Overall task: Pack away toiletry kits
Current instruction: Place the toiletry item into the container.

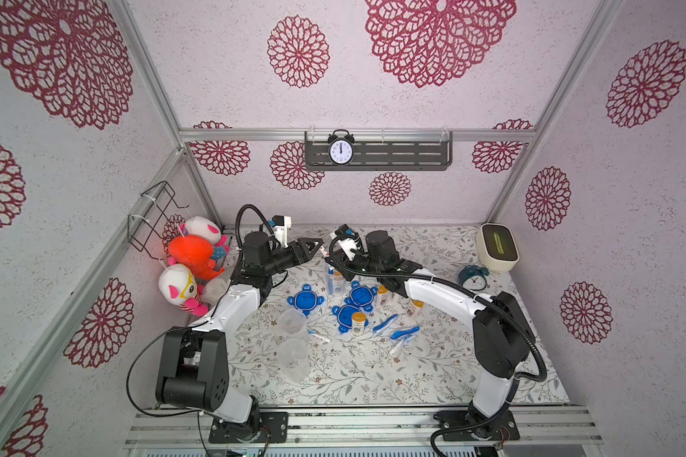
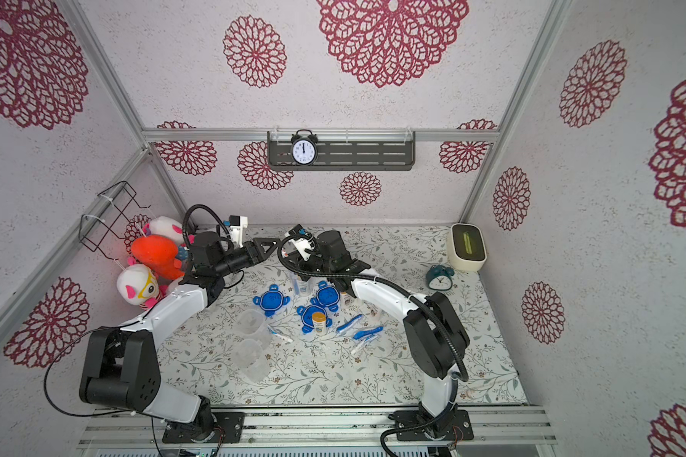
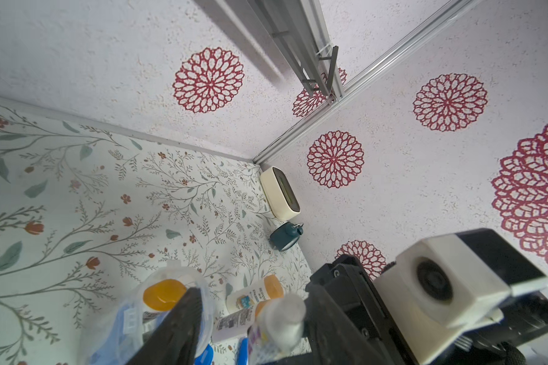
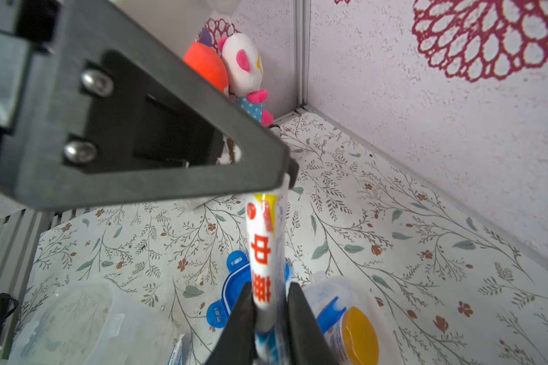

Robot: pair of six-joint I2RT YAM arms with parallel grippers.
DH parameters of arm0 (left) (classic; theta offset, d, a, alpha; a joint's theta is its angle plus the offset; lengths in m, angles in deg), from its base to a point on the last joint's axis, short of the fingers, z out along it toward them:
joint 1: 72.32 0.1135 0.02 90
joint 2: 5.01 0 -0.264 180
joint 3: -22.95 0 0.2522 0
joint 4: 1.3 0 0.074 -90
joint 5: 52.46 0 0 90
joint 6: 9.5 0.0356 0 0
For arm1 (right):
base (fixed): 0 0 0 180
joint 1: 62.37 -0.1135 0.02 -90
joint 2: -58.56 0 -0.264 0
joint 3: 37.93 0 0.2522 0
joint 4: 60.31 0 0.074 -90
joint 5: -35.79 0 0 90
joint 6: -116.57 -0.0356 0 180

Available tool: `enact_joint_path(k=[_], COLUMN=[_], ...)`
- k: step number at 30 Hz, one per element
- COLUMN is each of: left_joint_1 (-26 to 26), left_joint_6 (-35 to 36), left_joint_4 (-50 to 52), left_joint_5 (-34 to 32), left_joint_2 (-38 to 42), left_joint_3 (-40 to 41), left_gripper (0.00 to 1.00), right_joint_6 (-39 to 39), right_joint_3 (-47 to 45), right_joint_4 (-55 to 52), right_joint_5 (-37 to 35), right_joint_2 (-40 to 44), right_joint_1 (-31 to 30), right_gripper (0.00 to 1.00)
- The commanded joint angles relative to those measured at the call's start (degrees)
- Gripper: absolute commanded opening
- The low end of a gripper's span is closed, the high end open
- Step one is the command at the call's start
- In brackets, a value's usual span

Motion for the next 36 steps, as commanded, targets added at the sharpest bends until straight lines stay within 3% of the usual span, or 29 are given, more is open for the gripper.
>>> enact_joint_path(k=[1,11,16,20,24,26,31,36], left_joint_1=[-0.47,-1.44,-1.83,-2.07,-2.27,-2.42,-3.14,-4.66], left_joint_6=[-2.01,-1.07,1.50,5.12,9.21,12.38,16.60,18.13], left_joint_4=[-3.12,-5.00,-4.54,-3.14,-1.57,-0.10,1.64,0.70], left_joint_5=[0.58,-0.43,-0.92,-1.60,-2.80,-4.01,-4.67,-3.60], left_joint_2=[-0.69,-0.70,-0.42,0.09,0.18,0.10,-1.53,-3.78], left_joint_3=[-1.47,-1.30,-1.30,-1.81,-3.50,-4.65,-7.32,-7.79], left_gripper=[0.51,0.24,0.08,0.01,0.00,0.00,0.00,0.00], right_joint_6=[-1.17,-2.14,-2.67,-3.10,-5.50,-6.94,-9.67,-12.92], right_joint_3=[2.46,2.84,2.52,1.65,0.13,-1.92,-10.87,-14.15], right_joint_4=[2.50,3.94,4.35,4.74,3.40,2.20,1.84,-1.07], right_joint_5=[2.30,4.17,4.33,3.81,0.73,-0.33,-5.16,-9.11], right_joint_2=[-0.80,-1.60,-1.27,-0.44,1.47,3.60,11.77,16.73], right_joint_1=[0.56,0.74,0.74,0.85,1.88,3.28,6.80,10.09], right_gripper=[0.20,0.20,0.20,0.23,0.63,0.96,0.99,0.99])
